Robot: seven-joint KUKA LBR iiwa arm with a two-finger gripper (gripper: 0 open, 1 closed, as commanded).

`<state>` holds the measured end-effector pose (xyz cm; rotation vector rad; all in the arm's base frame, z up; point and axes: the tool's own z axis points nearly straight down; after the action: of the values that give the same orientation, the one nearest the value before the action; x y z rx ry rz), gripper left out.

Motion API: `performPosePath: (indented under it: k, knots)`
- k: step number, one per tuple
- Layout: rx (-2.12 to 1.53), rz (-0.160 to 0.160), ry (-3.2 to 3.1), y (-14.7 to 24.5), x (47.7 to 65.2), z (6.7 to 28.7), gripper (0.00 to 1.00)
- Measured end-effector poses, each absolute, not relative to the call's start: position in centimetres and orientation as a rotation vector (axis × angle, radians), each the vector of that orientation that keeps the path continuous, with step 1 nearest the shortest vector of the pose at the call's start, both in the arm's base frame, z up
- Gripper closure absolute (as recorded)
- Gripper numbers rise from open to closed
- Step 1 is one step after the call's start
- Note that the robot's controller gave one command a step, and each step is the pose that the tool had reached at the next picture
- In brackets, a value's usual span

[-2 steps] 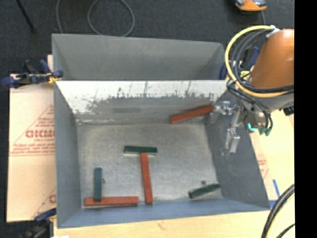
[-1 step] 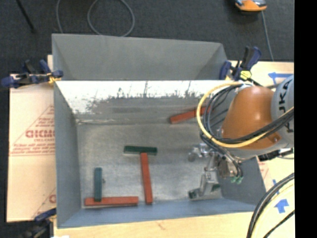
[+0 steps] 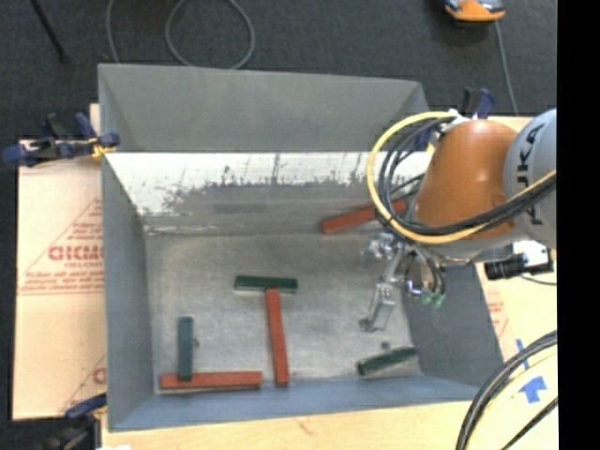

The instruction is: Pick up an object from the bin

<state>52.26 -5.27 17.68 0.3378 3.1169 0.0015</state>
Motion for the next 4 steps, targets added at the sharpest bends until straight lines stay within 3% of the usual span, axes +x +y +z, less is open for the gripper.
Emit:
performPosePath:
  k: [1, 2, 3, 4]
  knots:
    - [0.140, 0.000, 3.134, -1.3, 58.4, 11.4, 0.00]
    - [-0.110, 0.003, 3.133, 6.0, 60.2, 7.0, 0.00]
    - [-0.110, 0.000, 3.130, 5.7, 60.3, 7.2, 1.00]
    - [-0.718, -0.002, 3.047, 8.0, 64.2, 16.9, 1.00]
